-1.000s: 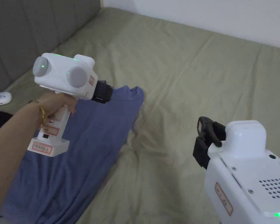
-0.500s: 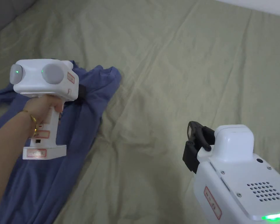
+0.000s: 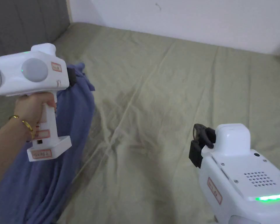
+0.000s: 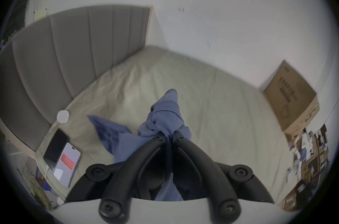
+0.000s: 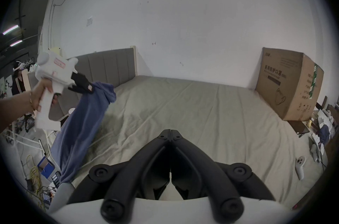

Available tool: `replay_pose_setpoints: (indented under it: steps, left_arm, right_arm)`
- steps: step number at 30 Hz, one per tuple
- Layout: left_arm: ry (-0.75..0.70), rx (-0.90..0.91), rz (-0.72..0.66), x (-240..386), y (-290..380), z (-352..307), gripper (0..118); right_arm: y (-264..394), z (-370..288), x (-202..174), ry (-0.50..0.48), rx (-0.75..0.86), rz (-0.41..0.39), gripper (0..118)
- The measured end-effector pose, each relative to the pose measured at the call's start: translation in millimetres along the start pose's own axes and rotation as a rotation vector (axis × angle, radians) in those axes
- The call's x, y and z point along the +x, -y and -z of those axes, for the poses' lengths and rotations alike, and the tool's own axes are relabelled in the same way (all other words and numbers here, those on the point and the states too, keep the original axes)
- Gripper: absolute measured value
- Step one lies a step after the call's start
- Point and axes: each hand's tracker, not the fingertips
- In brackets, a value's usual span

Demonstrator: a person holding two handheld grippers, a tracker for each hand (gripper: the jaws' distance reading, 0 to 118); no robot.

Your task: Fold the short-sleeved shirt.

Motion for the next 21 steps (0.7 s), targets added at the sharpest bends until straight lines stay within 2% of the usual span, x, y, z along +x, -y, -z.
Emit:
replay_pose_setpoints:
  steps: [9,14,21]
  left_arm:
    - [0.257,0.378,0.147,89,-76,-171,3]
    - [0.358,0.504,0.198,151,-120,-221,3]
    - [0.378,0.554,0.253,225,-151,-241,3]
  right_arm:
    - [-4,-79,16,0.075,0.115,0.017,0]
    - [-4,-112,35,0.147,0.162,0.038,0]
    - [-4,-141,66,0.244,0.202,0.072,0]
